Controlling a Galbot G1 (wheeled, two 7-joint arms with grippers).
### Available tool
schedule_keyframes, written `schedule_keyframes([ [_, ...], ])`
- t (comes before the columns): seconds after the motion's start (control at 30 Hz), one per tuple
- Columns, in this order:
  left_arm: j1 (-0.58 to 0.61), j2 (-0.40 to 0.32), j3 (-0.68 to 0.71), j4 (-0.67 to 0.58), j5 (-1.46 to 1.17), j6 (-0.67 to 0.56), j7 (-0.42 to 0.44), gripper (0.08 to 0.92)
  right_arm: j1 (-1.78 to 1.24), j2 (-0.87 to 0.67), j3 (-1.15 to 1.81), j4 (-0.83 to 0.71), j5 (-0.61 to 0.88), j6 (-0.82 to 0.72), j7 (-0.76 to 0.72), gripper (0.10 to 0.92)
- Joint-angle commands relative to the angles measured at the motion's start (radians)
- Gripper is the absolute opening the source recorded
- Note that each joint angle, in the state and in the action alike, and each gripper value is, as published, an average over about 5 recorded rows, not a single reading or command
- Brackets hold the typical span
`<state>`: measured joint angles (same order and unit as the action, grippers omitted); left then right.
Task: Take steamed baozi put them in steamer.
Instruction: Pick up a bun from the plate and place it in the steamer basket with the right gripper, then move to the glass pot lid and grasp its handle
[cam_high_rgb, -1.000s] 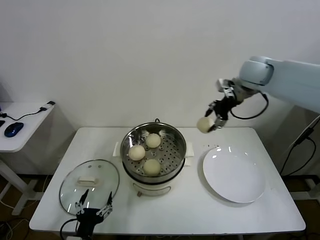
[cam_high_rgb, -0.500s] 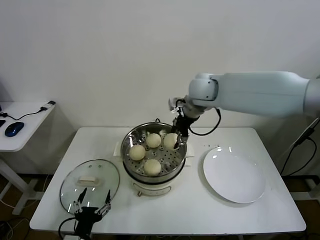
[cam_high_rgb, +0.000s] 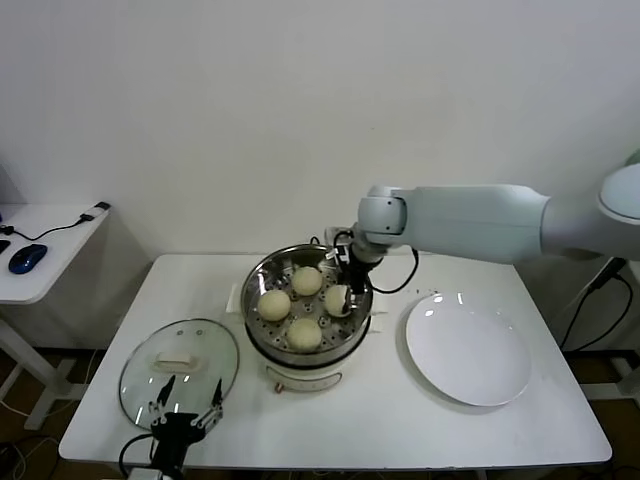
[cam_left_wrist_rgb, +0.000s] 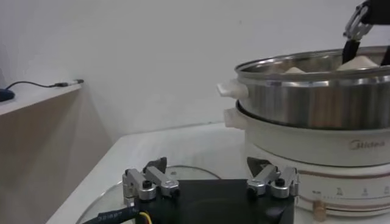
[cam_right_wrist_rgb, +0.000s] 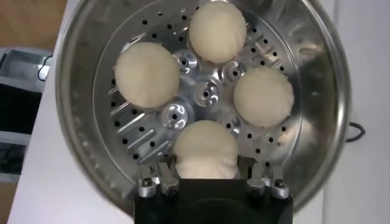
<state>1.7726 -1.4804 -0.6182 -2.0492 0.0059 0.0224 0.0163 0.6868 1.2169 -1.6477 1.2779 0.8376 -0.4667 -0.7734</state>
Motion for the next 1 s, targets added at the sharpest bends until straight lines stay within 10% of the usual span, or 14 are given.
schedule_keyframes([
  [0.03, -0.001, 0.0, 0.0, 0.001, 0.0, 0.0, 0.0, 0.823, -0.051, 0.021, 0.016, -0.038, -0.03, 0.011, -0.007, 0.672],
  [0.57, 0.007, 0.001, -0.002, -0.013, 0.001, 0.004, 0.001, 0.823, 0.042, -0.142, 0.218, -0.096, 0.188, 0.212, -0.144, 0.823],
  [1.0, 0.011, 0.001, 0.0, -0.033, -0.048, -0.019, -0.009, 0.823, -0.499, -0.347, 1.043, -0.094, 0.063, 0.318, 0.682, 0.823],
])
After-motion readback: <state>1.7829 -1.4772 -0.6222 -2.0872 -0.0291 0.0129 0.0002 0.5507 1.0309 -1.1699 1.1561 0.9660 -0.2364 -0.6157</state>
